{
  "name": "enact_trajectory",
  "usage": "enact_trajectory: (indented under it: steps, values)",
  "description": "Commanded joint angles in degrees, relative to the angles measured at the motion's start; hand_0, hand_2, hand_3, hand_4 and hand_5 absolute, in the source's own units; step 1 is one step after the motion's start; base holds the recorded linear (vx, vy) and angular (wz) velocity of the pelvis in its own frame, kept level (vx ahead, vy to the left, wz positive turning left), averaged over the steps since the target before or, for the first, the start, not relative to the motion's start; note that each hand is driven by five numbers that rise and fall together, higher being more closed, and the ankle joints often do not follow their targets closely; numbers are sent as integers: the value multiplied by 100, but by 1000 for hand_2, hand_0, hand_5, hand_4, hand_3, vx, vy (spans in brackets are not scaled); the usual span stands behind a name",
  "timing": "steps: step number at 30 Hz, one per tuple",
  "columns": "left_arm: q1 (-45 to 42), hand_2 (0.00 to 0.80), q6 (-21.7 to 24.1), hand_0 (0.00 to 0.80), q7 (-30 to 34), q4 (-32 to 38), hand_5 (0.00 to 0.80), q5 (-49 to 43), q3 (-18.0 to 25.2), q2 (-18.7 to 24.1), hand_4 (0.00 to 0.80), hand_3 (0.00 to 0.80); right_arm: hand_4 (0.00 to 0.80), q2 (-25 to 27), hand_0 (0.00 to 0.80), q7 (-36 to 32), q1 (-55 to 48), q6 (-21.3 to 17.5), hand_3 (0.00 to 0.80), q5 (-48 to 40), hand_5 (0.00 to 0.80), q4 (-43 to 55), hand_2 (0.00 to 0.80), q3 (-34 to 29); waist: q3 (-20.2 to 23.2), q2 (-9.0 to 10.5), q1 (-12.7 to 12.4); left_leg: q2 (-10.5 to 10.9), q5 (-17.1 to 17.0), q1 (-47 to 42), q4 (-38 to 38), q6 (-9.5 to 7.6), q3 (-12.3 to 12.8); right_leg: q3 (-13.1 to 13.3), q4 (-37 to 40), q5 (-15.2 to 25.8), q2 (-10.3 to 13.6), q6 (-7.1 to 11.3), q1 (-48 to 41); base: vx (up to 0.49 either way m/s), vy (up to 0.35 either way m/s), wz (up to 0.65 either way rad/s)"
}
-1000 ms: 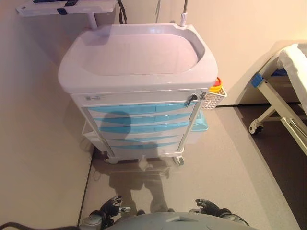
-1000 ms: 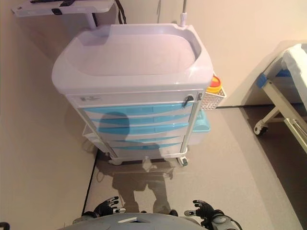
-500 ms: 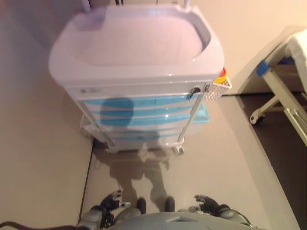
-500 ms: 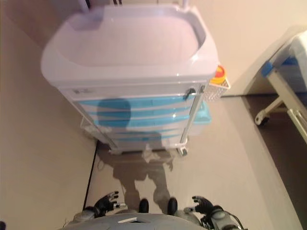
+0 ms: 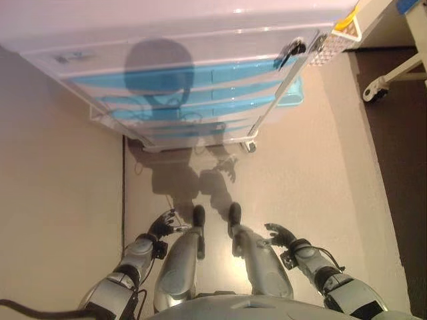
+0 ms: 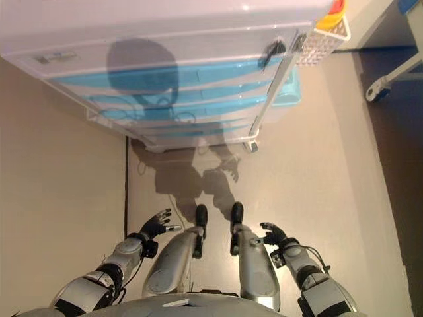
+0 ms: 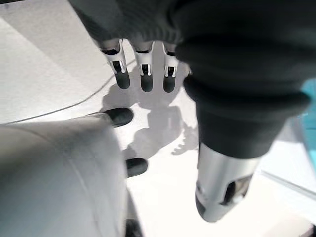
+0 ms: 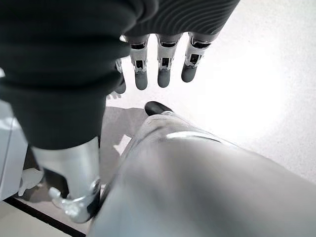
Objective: Open the drawer and pick up the medicine
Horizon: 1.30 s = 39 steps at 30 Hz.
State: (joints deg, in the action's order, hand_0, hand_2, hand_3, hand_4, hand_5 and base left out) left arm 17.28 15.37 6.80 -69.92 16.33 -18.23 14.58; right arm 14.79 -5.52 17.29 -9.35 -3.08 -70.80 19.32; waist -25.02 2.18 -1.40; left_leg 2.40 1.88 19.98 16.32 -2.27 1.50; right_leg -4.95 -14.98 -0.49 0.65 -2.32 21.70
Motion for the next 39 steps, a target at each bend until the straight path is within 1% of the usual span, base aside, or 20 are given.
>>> enact_trajectory:
  steps: [1,5,8,11,15,18,22,23,24,26,29,30,32,37,39]
  values:
    - [-61,0,298,0,-181,339,0,302,-50,27,0,0,0,119,0,51,-183,-14,0,-168,0,302,0,488,81,41,-7,204,-53,491,230,-231,131,42,-564,41,4,210,465,-109,32,-1]
    - [163,0,396,0,-242,607,0,604,42,65,0,0,0,142,0,97,-29,47,0,-290,0,399,0,555,-74,114,-4,220,-8,840,456,-240,125,71,-707,85,-64,170,773,-82,20,-5]
    - [319,0,575,0,-374,741,0,413,-40,81,0,0,0,188,0,161,77,93,0,-413,0,423,0,561,-165,132,1,237,31,1091,641,-238,151,56,-816,93,-73,135,974,-87,24,0]
    - [455,0,658,0,-390,869,0,482,-125,119,0,0,0,253,0,205,141,138,0,-466,0,434,0,575,-218,137,6,252,125,1313,938,-245,166,45,-1044,37,-61,102,1152,-59,27,1]
    - [578,0,892,0,-407,1031,0,625,-52,174,0,0,0,324,0,203,180,162,0,-624,0,481,0,553,-259,148,17,236,321,1529,1375,-274,206,33,-1425,-76,-41,78,1362,-31,31,-6]
    - [673,0,973,0,-263,1213,0,1040,0,159,0,0,0,366,0,173,174,222,0,-656,0,523,0,508,-268,132,64,216,453,1648,1665,-293,271,76,-1721,-148,-52,69,1508,9,53,-6]
    - [796,0,1097,0,-122,1427,0,1839,163,125,0,0,0,418,0,108,115,180,0,-628,0,500,0,467,-279,130,164,184,547,1704,1829,-316,335,172,-1855,-148,-100,87,1611,43,60,-13]
    - [830,0,1084,0,-95,1479,0,2006,207,126,0,0,0,418,0,91,89,168,0,-616,0,503,0,473,-292,127,182,168,732,1661,1930,-303,319,213,-1954,-292,-135,129,1583,95,51,-10]
    - [893,0,1101,0,-14,1536,0,2244,264,142,0,0,0,423,0,65,73,156,0,-604,0,513,0,482,-297,141,214,149,741,1695,1963,-305,335,242,-1952,-265,-153,139,1613,93,43,-10]
    - [1058,0,1032,0,136,1602,0,2662,373,226,0,0,0,435,0,26,66,136,0,-598,0,519,0,510,-310,168,270,101,747,1738,1980,-308,365,291,-1940,-225,-194,148,1662,19,27,-15]
    - [1322,0,912,0,381,1701,0,3285,481,391,0,0,0,476,0,-8,70,208,0,-584,0,617,0,562,-330,208,359,37,747,1811,1972,-311,398,375,-1882,-170,-259,154,1735,2,22,-12]
    - [1434,0,834,0,508,1761,0,3663,541,456,0,0,0,499,0,-22,59,218,0,-553,0,660,0,583,-336,226,401,11,748,1842,1966,-310,413,410,-1842,-142,-284,157,1762,-7,28,-21]
    - [1580,0,738,0,646,1817,0,3982,598,542,0,0,0,527,0,-46,24,218,0,-528,0,707,0,611,-346,254,443,-14,746,1872,1952,-311,425,438,-1791,-107,-303,163,1787,-1,15,-23]
    - [2126,0,355,0,1340,1873,0,5158,689,761,0,0,0,555,0,-39,6,179,0,-504,0,768,0,658,-394,305,571,-44,720,1901,1826,-312,459,511,-1520,21,-334,191,1795,5,11,-6]
    - [2345,0,291,0,1500,1908,0,5422,674,817,0,0,0,557,0,-25,41,173,0,-510,0,778,0,695,-419,330,609,-58,712,1909,1771,-303,480,522,-1407,72,-339,207,1795,3,3,-7]
